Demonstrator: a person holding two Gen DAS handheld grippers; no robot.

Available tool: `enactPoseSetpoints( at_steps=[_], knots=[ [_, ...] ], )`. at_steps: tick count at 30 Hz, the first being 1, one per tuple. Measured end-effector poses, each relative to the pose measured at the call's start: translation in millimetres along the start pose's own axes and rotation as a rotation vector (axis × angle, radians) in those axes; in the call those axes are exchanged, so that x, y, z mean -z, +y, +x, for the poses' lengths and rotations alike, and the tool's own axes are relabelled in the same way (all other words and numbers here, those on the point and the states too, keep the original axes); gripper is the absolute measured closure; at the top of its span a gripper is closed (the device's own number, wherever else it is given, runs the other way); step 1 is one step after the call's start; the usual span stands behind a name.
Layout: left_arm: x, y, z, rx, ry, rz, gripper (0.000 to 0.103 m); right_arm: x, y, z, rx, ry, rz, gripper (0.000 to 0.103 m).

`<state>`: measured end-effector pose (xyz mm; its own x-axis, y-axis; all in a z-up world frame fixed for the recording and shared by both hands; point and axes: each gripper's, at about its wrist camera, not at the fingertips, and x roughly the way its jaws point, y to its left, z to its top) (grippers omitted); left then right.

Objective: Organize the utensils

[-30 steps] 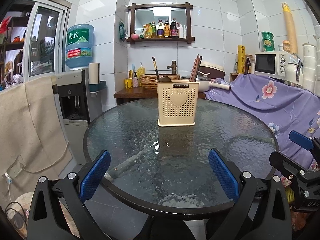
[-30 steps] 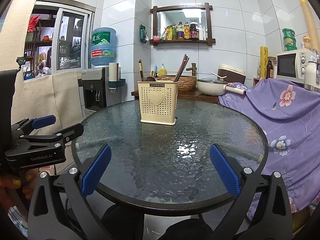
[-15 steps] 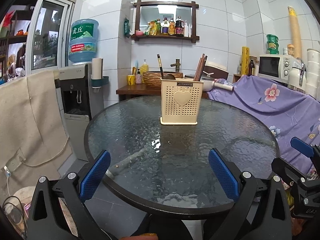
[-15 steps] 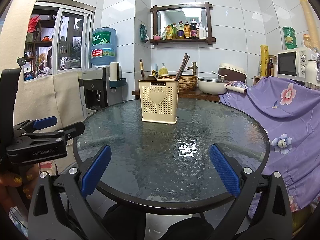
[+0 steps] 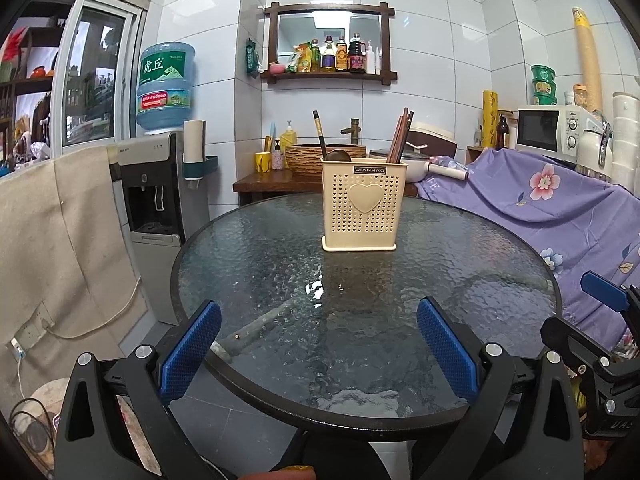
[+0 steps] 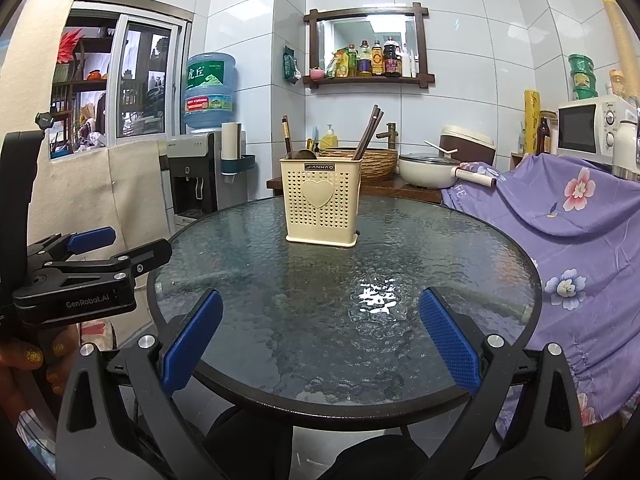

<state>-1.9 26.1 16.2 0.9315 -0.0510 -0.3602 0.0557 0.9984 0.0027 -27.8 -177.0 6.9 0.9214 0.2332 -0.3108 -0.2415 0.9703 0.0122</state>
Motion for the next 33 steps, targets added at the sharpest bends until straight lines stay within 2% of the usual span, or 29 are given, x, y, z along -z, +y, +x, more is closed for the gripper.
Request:
enactPoseSetpoints(
  at_steps=[33],
  knots=[
    [3.3,-2.0,1.4,0.011,0.016,0.009,0.007,1.1,1.8,3.3,0.01,0.004,0.001,0.006]
  ],
)
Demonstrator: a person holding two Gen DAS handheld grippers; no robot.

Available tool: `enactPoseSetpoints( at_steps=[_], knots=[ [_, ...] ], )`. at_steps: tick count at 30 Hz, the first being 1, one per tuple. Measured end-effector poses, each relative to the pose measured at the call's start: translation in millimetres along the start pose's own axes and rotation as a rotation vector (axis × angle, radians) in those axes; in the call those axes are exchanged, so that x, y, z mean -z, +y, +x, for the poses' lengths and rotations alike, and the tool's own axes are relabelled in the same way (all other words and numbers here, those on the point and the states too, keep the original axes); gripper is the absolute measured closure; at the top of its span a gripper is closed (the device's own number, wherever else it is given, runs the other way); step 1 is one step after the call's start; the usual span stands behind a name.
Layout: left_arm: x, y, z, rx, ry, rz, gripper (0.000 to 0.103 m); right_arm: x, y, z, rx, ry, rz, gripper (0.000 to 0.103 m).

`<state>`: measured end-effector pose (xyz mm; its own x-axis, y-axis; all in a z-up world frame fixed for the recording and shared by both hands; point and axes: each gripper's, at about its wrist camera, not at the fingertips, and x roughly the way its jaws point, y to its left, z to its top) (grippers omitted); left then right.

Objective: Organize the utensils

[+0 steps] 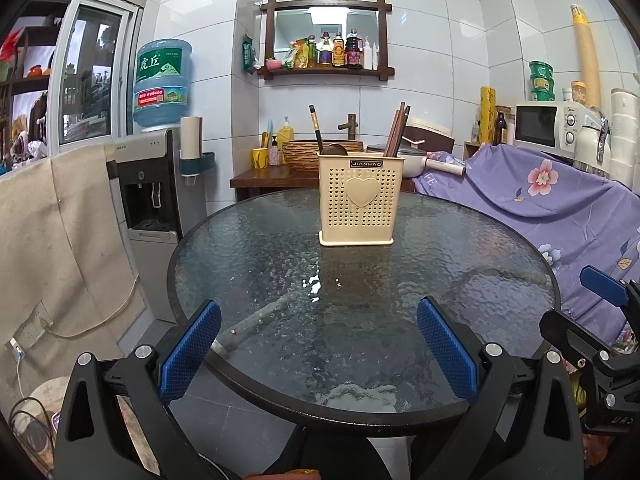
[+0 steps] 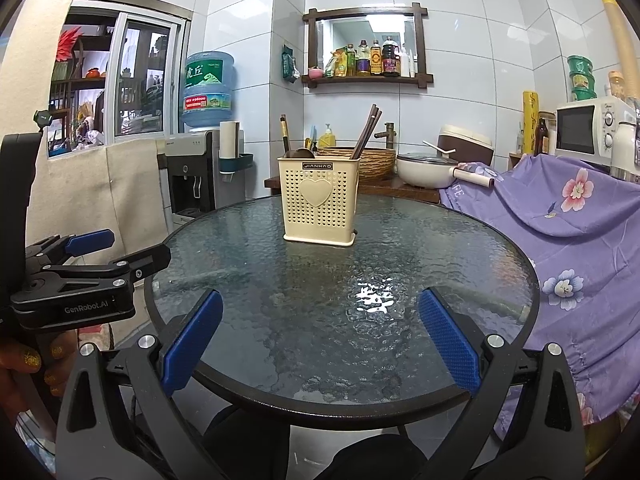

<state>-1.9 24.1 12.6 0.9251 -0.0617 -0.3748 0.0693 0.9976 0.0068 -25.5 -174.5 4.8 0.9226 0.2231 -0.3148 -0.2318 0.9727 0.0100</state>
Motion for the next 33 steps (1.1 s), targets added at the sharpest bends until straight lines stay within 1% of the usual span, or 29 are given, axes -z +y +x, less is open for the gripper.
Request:
enactPoseSetpoints(
  at_steps=[5,10,14,18,33],
  knots=[
    [1.1,0.7,-2.6,0.003,-0.013,-0.008,0.007,1.2,-1.0,-0.6,0.0,-0.003,0.004,0.006],
    [-0.8,2.1,-1.6,-0.001,-0.004,-0.013,0.007,3.1,-2.5,-1.0,-0.004,0.0,0.01,0.006],
    [-1.9,1.9,-3.2,-0.002,-0.021,-0.012,0.007,2.8,-1.5,-2.7,-0.003,0.002,0.005,0.006],
    [-4.7,2.8,1.6,-0.008,0.008,-0.017,0.007,2.7,-1.1,-3.2,-0.005,0.003,0.005,0.006],
    [-5.9,2.9,-1.1,-0.007,-0.002,-0.01,0.007,-0.8,-0.4,-1.3,-0.01,0.007,-0.008,0.006]
  ],
)
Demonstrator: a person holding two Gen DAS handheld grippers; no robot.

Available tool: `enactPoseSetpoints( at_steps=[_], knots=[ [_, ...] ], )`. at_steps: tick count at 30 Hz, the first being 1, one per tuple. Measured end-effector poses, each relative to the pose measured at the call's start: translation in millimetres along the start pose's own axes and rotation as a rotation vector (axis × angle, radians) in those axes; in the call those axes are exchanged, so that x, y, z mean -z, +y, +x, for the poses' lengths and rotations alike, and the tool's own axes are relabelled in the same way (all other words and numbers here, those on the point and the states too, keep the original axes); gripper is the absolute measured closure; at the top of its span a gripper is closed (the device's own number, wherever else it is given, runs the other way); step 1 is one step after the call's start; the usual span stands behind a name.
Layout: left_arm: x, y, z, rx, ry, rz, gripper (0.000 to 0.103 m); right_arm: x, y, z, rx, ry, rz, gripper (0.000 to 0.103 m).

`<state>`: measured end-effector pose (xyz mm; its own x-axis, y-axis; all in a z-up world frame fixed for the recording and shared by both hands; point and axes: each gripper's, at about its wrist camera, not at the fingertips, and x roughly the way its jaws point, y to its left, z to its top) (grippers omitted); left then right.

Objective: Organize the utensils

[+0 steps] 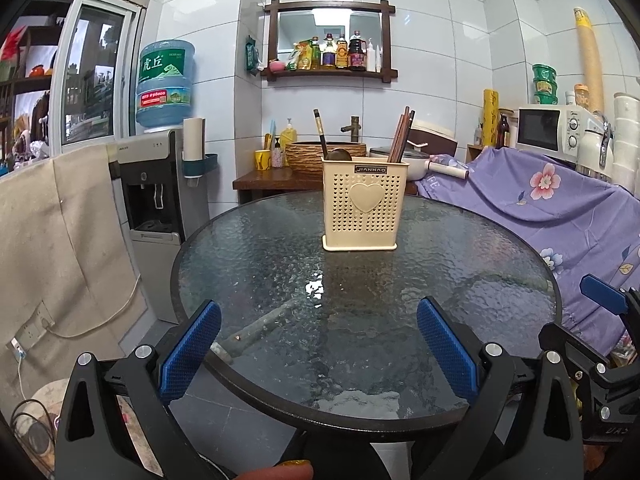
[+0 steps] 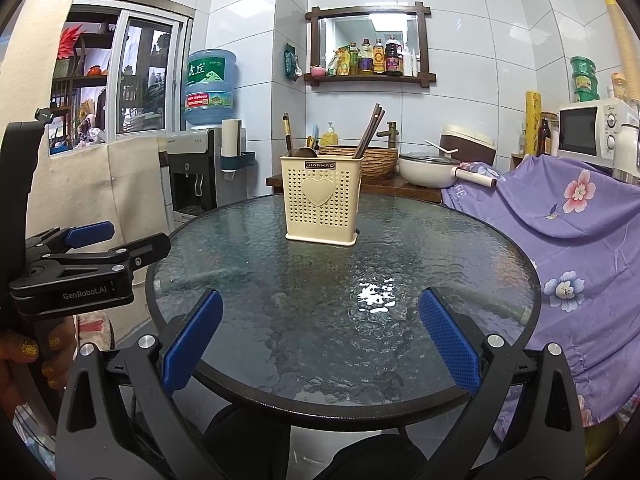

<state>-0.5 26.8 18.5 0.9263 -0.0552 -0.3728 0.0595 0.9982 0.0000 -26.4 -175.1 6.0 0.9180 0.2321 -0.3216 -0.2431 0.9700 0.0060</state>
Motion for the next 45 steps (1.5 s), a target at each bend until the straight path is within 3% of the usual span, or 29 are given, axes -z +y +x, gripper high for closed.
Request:
enactPoseSetpoints(
  at_steps=[45],
  knots=[
    [-2.6,2.2,0.6,-0.009,0.001,-0.013,0.007,2.7,0.4,1.1,-0.003,0.011,0.011,0.006]
  ],
)
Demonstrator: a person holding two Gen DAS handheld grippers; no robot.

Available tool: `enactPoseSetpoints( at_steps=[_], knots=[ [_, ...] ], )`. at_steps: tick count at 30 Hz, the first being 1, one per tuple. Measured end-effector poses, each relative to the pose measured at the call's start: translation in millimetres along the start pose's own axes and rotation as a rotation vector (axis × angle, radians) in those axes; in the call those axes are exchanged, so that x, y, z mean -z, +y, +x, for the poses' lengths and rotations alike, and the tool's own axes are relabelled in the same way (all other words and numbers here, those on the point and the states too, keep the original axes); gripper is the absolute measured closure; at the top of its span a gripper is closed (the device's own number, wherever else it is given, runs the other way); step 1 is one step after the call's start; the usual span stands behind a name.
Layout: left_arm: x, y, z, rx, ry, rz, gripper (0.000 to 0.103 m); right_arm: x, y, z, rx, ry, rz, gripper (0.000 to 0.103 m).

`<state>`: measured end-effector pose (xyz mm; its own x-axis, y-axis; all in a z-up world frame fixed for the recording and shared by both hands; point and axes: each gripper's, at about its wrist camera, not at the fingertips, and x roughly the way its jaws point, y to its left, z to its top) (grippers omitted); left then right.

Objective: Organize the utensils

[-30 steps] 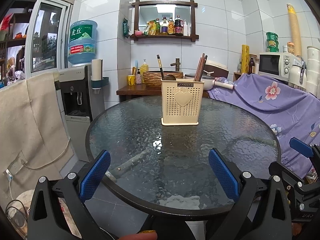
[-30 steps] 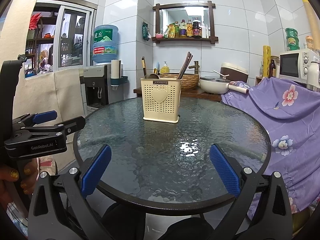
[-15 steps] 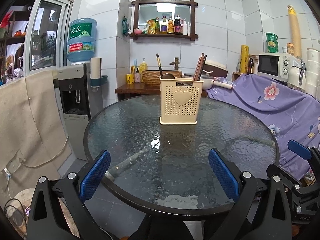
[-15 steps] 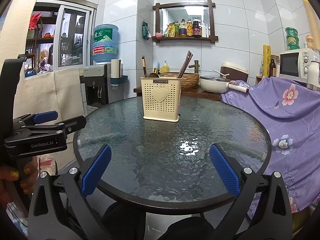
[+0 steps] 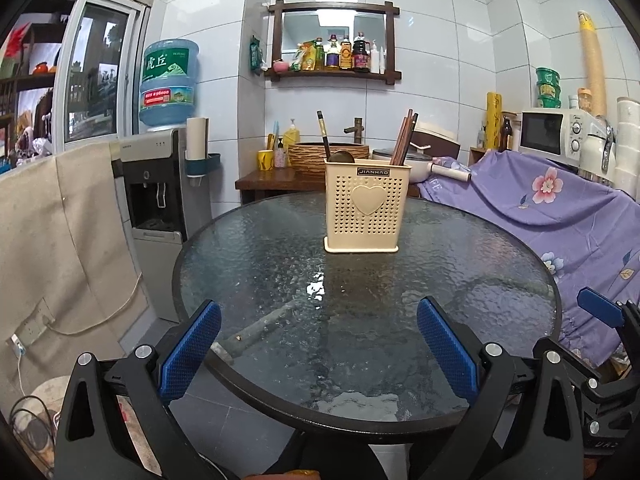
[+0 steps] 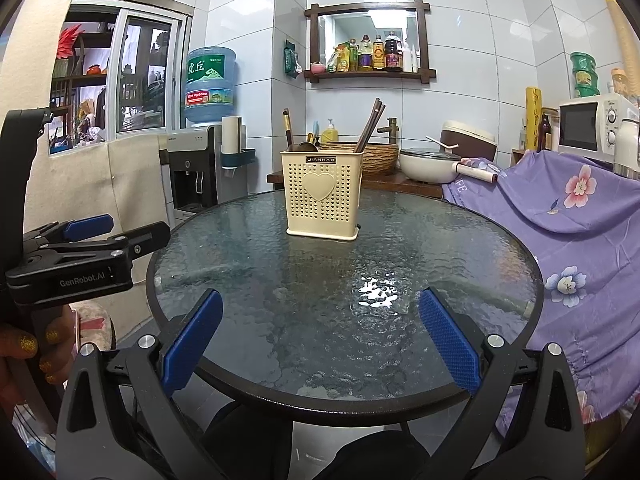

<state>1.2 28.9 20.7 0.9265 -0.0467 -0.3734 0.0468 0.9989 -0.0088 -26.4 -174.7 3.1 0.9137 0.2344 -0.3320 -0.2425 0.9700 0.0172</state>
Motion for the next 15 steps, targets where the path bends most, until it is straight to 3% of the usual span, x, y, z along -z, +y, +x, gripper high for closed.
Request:
enactPoseSetpoints(
  at_steps=[15],
  knots=[
    [1.1,-1.4,-0.2,0.001,0.002,0.007,0.007,1.0,0.9,-0.7,0.001,-0.001,-0.002,0.006]
  ],
)
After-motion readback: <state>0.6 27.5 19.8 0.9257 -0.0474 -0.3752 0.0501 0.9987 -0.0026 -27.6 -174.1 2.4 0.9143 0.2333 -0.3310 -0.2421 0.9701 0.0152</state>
